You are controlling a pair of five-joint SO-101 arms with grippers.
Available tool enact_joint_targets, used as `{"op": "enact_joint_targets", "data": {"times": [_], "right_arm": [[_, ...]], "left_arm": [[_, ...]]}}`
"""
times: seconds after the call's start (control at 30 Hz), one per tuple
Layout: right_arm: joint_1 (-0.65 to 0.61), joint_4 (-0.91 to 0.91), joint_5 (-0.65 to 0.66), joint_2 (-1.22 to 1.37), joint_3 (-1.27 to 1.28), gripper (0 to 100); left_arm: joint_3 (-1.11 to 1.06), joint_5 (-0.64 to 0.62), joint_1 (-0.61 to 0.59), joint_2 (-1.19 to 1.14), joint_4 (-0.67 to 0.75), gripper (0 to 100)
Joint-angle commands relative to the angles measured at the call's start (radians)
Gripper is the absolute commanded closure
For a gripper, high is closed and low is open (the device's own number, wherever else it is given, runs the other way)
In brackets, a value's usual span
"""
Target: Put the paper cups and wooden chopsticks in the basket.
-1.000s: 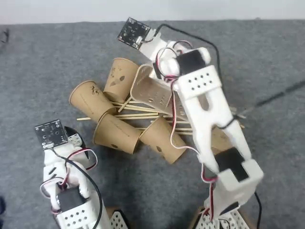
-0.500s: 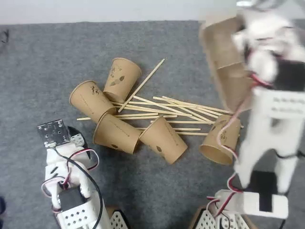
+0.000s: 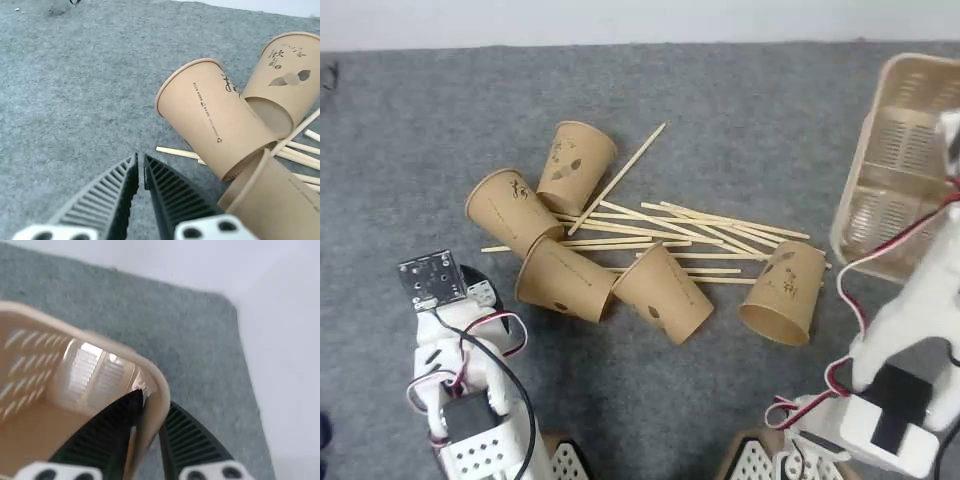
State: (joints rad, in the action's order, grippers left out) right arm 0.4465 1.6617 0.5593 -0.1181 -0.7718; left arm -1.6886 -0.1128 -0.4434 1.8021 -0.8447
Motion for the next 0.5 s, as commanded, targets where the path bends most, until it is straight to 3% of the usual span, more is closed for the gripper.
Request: {"op": "enact_joint_targets", "data": {"times": [0.0,0.47], "right_arm": [[0.025,0.068,-0.006,0.016,-0.055,99.1],[0.097,0.127,0.063,0.475,-0.055,99.1]], "left_arm": [[0.007,-0.003,0.008,0.017,0.026,98],[0.007,-0.003,0.012,0.017,0.026,98]]}}
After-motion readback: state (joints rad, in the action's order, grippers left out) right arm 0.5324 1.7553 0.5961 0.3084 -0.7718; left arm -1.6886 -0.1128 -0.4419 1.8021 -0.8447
